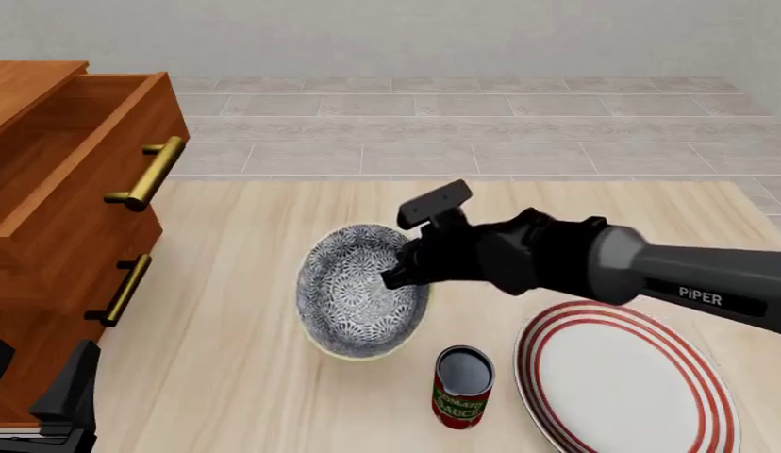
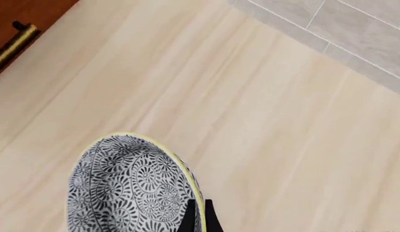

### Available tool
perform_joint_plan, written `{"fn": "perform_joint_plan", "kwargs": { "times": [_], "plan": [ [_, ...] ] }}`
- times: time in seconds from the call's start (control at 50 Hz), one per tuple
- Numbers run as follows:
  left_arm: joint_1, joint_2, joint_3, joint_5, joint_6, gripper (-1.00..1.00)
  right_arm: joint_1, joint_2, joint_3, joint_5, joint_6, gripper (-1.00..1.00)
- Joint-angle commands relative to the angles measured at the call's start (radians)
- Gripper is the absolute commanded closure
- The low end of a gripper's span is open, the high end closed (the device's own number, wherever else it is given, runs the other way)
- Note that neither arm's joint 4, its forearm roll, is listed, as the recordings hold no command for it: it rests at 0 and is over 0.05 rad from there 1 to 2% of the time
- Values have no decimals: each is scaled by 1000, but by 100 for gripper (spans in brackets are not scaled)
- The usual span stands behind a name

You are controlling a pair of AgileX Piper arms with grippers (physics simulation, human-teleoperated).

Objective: Put the bowl on the plate.

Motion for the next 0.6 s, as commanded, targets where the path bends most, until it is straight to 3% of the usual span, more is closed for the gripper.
{"fn": "perform_joint_plan", "kwargs": {
  "times": [0.02, 0.28, 0.6],
  "plan": [
    [0, 0, 0, 0, 0, -100, 5, -42, 2, -15, 64, 100],
    [0, 0, 0, 0, 0, -100, -53, -126, 27, -21, 98, 100],
    [0, 0, 0, 0, 0, -100, -144, -245, 93, -18, 101, 100]
  ]
}}
